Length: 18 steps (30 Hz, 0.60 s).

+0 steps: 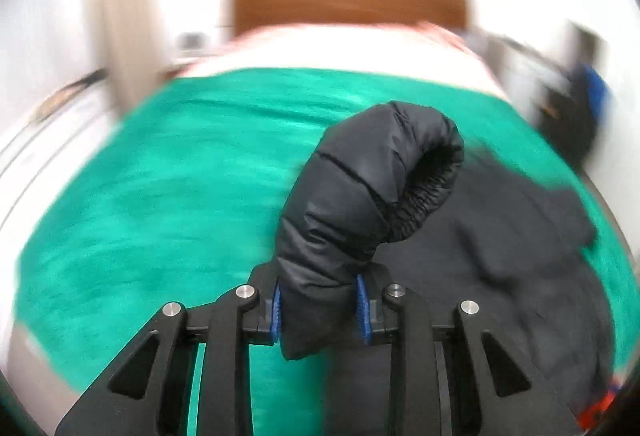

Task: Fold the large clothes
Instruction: 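Grasp a sleeve cuff with the left tool and lay it across the jacket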

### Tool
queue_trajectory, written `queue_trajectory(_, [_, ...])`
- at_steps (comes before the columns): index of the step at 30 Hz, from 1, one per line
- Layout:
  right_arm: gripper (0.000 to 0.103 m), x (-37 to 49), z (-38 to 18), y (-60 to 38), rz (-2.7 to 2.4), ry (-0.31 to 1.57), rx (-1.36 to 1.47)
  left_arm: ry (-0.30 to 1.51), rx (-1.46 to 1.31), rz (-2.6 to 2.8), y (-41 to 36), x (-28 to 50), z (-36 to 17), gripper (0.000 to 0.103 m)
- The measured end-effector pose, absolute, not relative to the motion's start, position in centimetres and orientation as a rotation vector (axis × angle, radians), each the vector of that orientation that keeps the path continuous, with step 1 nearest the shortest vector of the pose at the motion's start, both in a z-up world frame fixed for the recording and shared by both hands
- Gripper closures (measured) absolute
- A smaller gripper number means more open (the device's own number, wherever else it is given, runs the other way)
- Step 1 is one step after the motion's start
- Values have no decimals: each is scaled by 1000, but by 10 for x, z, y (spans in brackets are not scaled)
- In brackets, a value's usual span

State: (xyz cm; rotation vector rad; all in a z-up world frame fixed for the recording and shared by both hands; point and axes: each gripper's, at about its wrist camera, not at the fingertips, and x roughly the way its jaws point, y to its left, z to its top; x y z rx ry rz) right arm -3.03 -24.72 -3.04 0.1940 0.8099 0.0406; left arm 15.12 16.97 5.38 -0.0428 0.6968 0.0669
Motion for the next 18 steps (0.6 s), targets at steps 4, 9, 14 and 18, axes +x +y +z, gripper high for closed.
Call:
queue_trajectory(4, [16,-19,-26,-225,93,806,155,727,-193,381,309,139,42,75])
queue_trajectory(9, [16,-13,-22,-198,161,832,78,984,-359,588,411,146,-71,54])
queue_trajectory(14, [16,13,13,-194,175,831,-5,971,-410,679,406,142,-102,41])
queue_trajectory(18, [6,84,45,-176,189,838,-158,807,-402,620,366,118,-81,19])
